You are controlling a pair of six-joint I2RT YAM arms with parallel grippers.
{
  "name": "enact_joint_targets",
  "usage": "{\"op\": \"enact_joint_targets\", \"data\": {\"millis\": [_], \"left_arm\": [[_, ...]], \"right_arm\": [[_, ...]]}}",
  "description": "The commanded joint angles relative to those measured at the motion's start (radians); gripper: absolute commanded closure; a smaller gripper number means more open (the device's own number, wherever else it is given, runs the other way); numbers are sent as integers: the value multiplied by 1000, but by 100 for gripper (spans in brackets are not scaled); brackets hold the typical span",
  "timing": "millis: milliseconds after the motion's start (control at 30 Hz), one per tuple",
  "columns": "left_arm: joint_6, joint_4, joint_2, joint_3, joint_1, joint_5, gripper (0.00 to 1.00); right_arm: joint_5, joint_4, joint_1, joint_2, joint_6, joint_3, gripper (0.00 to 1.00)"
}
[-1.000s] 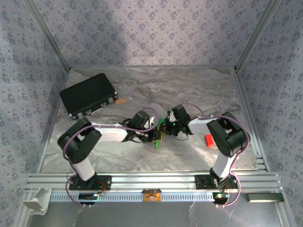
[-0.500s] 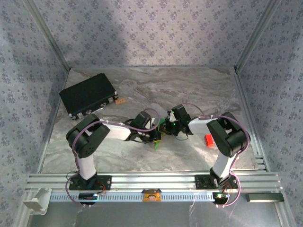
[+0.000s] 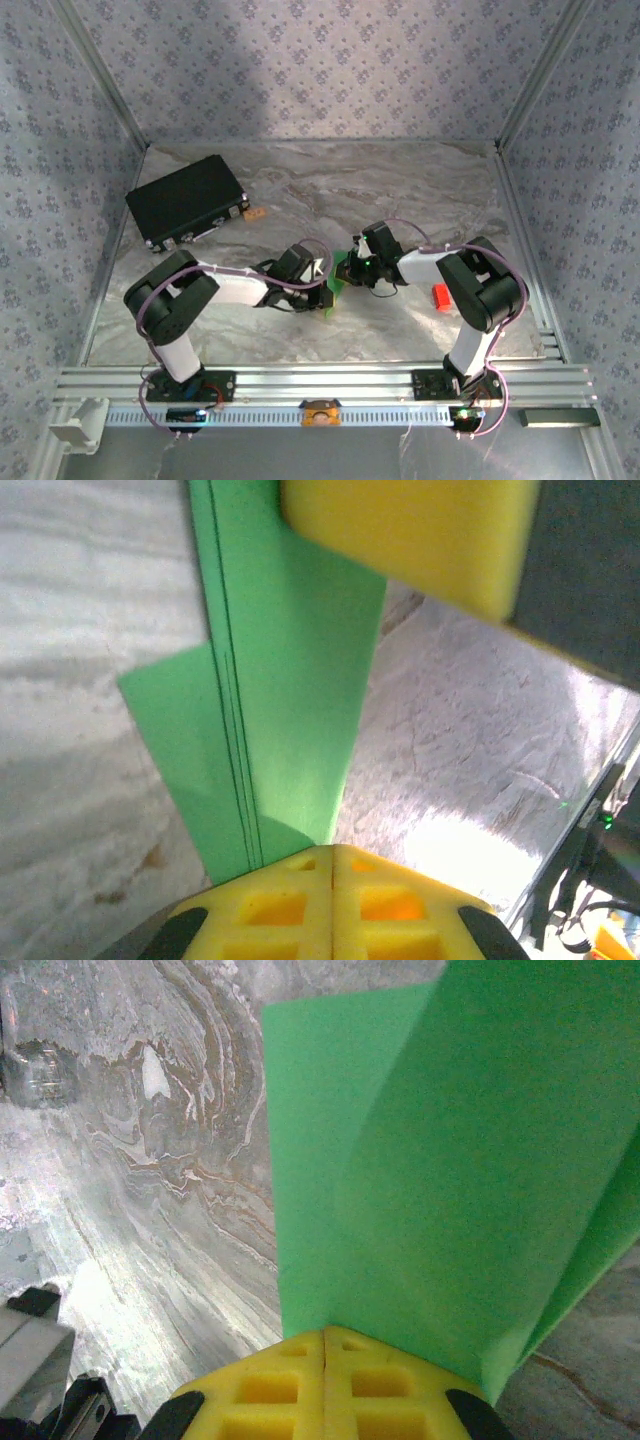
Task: Fold a paper plane with a square sheet of paper (pick it up from the middle)
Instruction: Fold the wing for the fifth time at the center of the table.
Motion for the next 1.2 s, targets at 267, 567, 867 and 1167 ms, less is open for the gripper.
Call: {"op": "enact_joint_targets", "data": {"millis": [267,567,867,1167], "left_arm": [[72,-232,-81,-83,-61,-33,93],[91,-268,-154,-101,-69,-31,94],[73,-229,-304,-119,-68,-48,96],[9,-118,-329,-119,-15,-75,97]], "right_arm": [[76,-106,-1,22,-1,-33,93],[74,-98,2,23,7,-36,93],[68,-94,11,9,19,-45,93],[69,-78,31,-33,49,-78,93]]}}
